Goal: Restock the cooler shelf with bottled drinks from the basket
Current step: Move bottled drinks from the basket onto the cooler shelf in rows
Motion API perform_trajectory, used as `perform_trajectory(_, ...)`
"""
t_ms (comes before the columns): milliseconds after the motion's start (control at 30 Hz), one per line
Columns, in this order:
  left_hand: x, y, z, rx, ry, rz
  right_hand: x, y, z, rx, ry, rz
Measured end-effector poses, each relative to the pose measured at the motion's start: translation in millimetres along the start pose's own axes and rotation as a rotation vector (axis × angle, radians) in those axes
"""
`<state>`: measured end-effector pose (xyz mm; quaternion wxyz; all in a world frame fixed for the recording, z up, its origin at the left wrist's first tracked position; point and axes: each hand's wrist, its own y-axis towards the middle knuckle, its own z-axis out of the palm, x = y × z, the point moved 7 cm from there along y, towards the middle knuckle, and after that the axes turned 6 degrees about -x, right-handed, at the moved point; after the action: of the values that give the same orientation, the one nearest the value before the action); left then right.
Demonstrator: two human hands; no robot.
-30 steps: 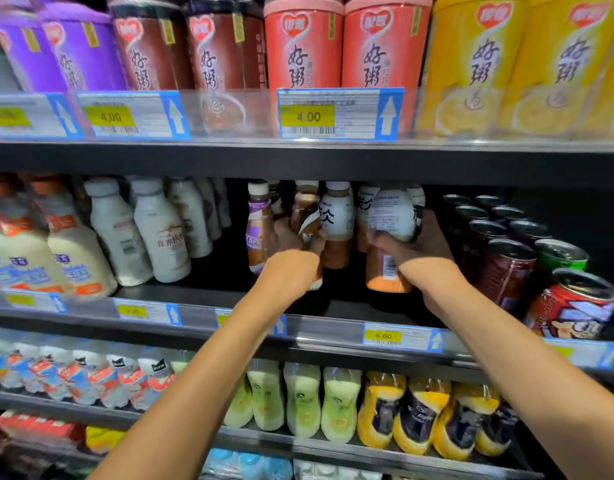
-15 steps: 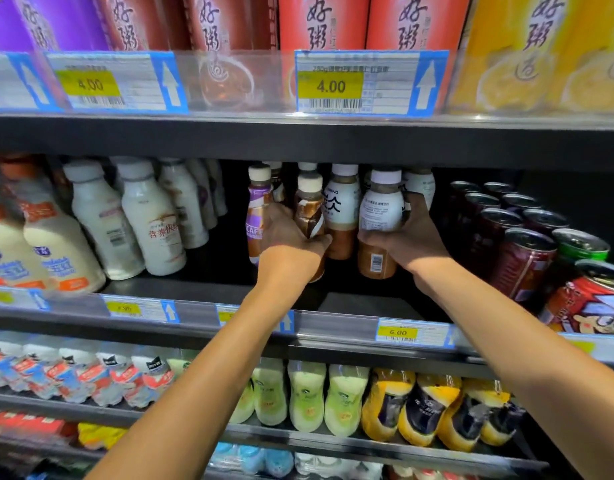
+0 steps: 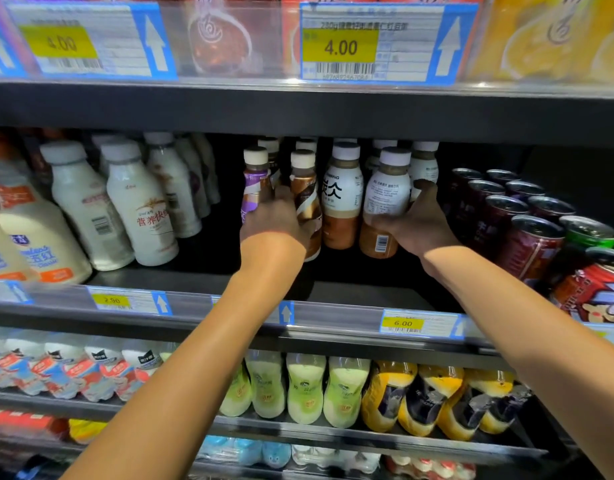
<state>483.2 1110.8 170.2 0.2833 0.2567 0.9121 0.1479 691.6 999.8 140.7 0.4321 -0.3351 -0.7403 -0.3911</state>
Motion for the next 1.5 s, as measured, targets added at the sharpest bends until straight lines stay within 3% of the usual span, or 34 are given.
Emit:
perform_trajectory(733,-3.4,-2.5,-8.9,0.016,0.177,0.095,9.2,-9.4,-1.4,-0.016,0.012,0.09)
perform_trajectory(967,-4.7,-9.1,-24.0,-0.076,0.111,0.089,12.5,-17.2,-23.6,-0.038,-0.198,0.046)
perform_trajectory(1067,-22.9,-28.0,-35.6,-0.171,0.015,0.251,34.5,-36.2,-34.9,-0.051,-0.544,-0.11)
perform_trajectory(1200,-58.3,-58.2,-40.6,-0.103,-0.093,0.454,47.5,-82.7,-52.1,0.086,-0.944,-0.254)
perform_trajectory(1300,-87.7,-89.5,-39.7,-0.07,-0.074,0.63,54.5,-124.6,-77.0,0.063,-1.15,-0.345)
perform_trajectory(1500,-148.7,-182.3,-28.6,0.012,-0.04,0.969,42.1,-210.8,-157.8,-0.122,-1.375,-0.174)
